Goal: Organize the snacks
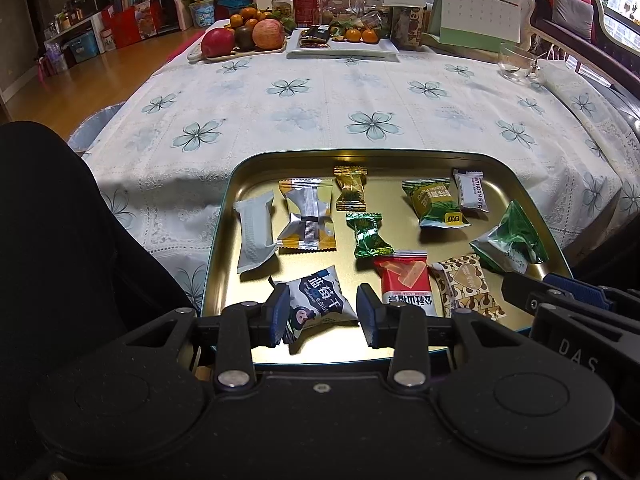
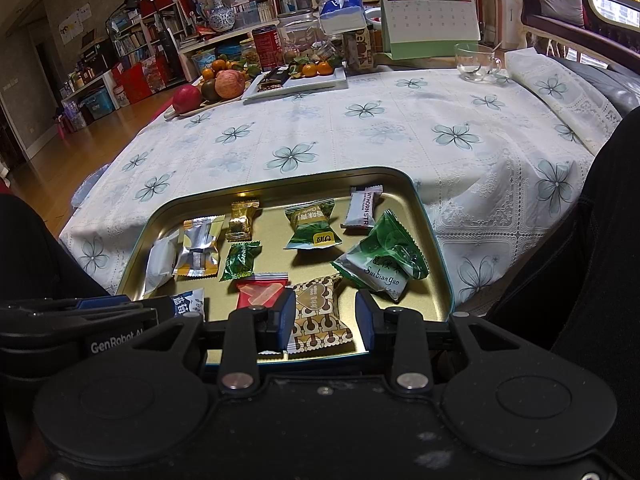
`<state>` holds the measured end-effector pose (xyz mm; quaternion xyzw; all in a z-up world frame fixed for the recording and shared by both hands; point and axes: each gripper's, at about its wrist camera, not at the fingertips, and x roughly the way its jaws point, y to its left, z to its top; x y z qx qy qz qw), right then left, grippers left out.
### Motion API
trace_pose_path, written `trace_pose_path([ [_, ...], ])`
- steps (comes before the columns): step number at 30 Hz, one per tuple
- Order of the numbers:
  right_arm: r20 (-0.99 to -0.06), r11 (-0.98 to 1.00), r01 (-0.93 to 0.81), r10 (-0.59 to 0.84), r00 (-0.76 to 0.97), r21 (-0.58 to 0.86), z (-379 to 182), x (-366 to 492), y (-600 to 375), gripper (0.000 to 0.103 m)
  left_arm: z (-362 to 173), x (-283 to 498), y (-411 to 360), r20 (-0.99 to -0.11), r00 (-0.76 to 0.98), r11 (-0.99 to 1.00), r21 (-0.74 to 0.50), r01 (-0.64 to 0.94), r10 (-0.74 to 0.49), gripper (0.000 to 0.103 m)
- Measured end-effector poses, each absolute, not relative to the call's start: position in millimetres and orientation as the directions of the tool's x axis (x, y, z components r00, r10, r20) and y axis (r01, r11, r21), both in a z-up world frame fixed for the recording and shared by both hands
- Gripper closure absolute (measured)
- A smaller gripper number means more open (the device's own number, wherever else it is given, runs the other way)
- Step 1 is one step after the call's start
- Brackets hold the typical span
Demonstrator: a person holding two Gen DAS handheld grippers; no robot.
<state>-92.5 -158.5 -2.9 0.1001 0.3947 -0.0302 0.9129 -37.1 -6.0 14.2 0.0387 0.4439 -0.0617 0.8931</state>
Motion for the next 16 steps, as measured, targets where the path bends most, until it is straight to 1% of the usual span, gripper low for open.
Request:
trace_pose_path([
  [16, -0.727, 0.978, 0.134, 0.023, 0.687, 0.159, -3.0, -92.7, -158.0, 0.068, 14.1, -38.4, -6.7, -0.793, 0.604, 0.989, 0.019, 0.146, -0.074, 0.056],
])
